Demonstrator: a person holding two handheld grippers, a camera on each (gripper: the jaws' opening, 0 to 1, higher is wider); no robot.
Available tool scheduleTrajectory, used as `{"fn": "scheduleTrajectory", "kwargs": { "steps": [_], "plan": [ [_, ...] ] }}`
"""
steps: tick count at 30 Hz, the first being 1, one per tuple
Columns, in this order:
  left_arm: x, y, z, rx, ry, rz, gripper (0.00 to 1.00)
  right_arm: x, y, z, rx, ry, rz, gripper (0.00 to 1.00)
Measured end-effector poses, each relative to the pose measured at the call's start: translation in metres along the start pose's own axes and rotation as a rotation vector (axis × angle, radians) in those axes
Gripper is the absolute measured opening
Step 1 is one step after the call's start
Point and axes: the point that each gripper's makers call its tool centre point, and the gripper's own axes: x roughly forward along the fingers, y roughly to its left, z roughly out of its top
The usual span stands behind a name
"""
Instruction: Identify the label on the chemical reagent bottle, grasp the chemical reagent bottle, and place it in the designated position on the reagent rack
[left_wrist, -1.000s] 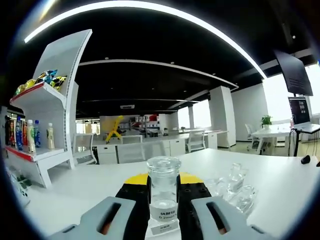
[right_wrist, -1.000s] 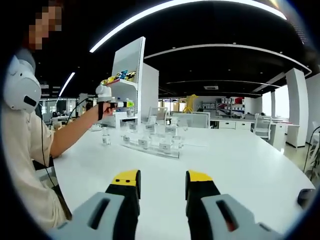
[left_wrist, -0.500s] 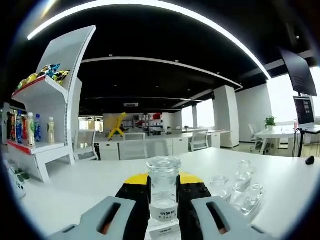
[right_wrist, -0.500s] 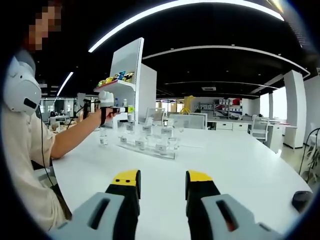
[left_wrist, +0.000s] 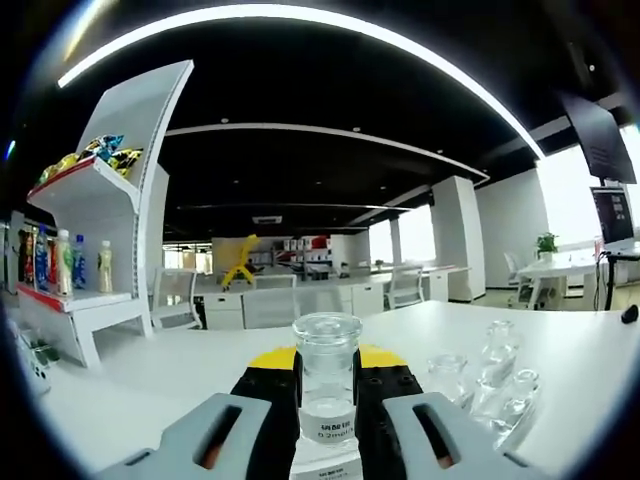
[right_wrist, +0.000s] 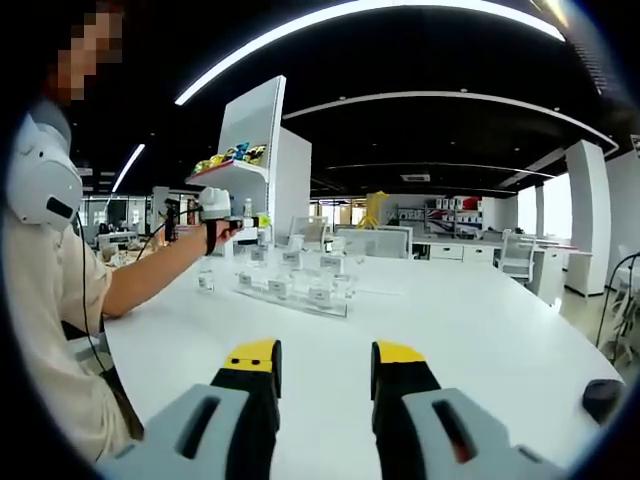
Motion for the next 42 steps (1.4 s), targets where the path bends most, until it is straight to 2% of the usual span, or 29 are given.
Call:
{"fn": "scheduleTrajectory", "kwargs": {
  "steps": [21, 38, 42],
  "plan": [
    [0.004, 0.005, -0.022, -0.019, 0.027, 0.042, 0.19, 0.0, -0.002, 0.0, 0.006, -0.005, -0.004, 0.35],
    [0.003, 0.005, -0.022, -0.029, 0.024, 0.053, 0.19, 0.001, -0.004, -0.006, 0.014, 0.003, -0.008, 0.35],
    [0.003, 0.006, -0.023, -0.025, 0.035, 0.074, 0.19, 0.002, -0.004, -0.006, 0.013, 0.004, -0.004, 0.35]
  ]
}}
